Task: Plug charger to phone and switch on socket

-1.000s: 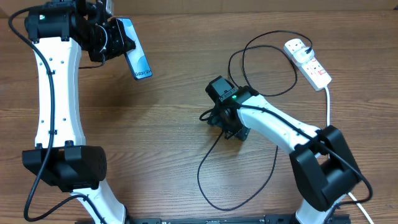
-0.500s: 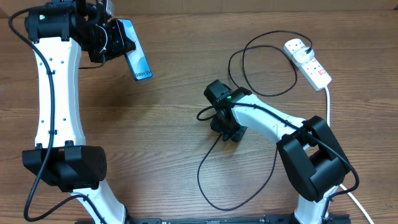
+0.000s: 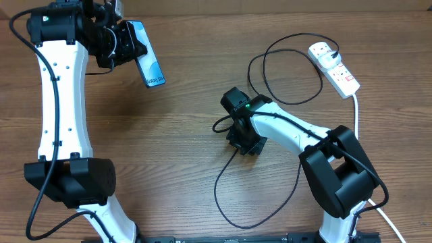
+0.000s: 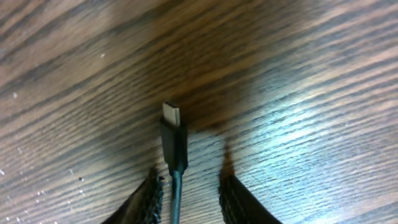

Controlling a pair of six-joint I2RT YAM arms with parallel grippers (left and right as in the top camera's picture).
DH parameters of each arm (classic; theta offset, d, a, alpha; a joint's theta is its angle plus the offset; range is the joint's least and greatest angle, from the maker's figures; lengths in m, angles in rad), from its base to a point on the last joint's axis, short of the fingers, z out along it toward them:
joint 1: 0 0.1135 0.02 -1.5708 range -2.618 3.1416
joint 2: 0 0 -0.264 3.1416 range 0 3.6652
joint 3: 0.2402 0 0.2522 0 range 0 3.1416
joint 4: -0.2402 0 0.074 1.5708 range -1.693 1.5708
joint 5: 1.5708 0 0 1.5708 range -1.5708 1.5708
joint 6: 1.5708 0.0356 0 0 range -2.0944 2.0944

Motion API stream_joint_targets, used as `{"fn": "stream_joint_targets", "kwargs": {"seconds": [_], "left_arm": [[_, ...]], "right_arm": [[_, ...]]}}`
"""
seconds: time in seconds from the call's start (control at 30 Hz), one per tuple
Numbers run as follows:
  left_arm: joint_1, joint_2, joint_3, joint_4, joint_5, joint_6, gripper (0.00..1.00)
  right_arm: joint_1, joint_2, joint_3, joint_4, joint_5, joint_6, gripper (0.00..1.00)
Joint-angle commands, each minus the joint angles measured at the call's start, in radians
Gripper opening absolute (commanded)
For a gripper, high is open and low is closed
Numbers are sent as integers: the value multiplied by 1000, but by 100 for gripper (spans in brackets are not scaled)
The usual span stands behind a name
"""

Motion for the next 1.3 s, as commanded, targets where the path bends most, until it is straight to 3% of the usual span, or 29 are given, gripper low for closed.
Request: {"fn": "stream_joint_targets", "kwargs": {"seconds": [0.0,0.5,0.67,0.83,1.27], "left_arm": [[-8,-3,28,2,12,16,4],[-8,-3,28,0,13,19,4],[-8,-3,28,1,19,30,4],[-8,-3,27,-6,234,174,4],[-7,-3,27,32,632,262,4]], "right_arm": [[12,55,-8,8,-20,1,28],[12,55,-8,42,-13,1,5],[12,55,-6,64,3,-21,4],[6,34,69,47,-11,-132,4],[6,-333,253,26,-402,-499,4]]}}
